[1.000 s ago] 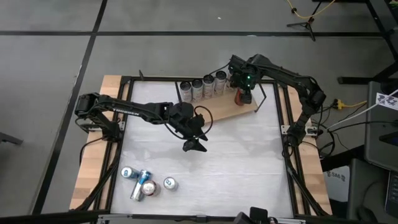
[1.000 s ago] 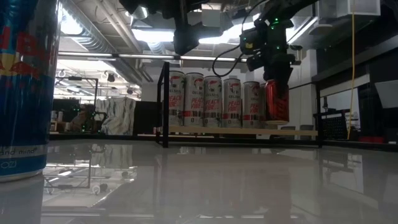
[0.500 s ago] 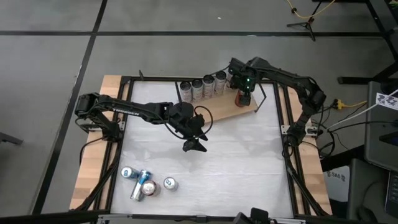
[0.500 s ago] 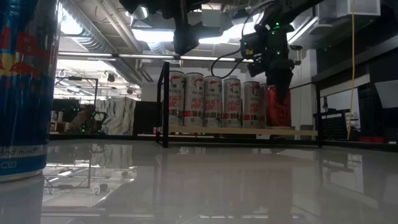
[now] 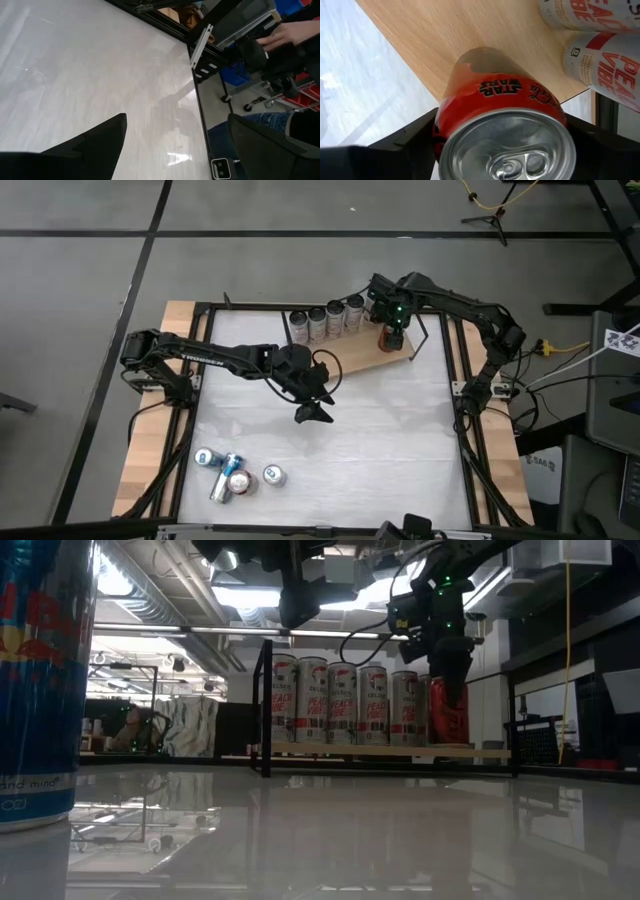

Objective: Place canned beverage on shelf
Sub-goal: Put the red black soda can on the shelf

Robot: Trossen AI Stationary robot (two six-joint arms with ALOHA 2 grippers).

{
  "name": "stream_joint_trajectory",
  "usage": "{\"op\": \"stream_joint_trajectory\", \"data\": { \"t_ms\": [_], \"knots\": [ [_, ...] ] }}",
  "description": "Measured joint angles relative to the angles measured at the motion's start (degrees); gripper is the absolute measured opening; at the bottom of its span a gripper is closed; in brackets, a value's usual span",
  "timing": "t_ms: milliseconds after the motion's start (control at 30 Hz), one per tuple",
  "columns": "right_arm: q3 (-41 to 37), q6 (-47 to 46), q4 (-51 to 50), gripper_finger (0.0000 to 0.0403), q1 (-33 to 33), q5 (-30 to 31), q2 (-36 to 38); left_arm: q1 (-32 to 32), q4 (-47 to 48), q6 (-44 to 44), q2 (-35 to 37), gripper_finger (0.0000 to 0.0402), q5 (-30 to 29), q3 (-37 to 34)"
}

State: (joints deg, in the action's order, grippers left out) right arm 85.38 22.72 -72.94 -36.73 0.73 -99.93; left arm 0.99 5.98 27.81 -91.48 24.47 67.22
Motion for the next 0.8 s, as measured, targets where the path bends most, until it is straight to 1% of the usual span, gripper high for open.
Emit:
{"op": "stream_joint_trajectory", "data": {
  "t_ms": [133,367,600,800],
  "knots": [
    [0.0,0.0,0.1,0.0341,0.0,-0.1,0.0,0.0,0.0,0.0,0.0,0.034,0.0,0.0],
    [0.0,0.0,0.0,0.0358,0.0,0.2,-0.1,0.0,0.0,0.0,0.0,0.034,0.0,0.0],
    [0.1,0.2,-0.4,0.0362,0.0,0.2,0.0,0.0,0.0,0.0,0.0,0.034,0.0,0.0],
    [3.7,0.2,-1.6,0.0362,0.0,-0.7,-0.1,0.0,0.0,0.0,0.0,0.034,0.0,0.0]
  ]
}}
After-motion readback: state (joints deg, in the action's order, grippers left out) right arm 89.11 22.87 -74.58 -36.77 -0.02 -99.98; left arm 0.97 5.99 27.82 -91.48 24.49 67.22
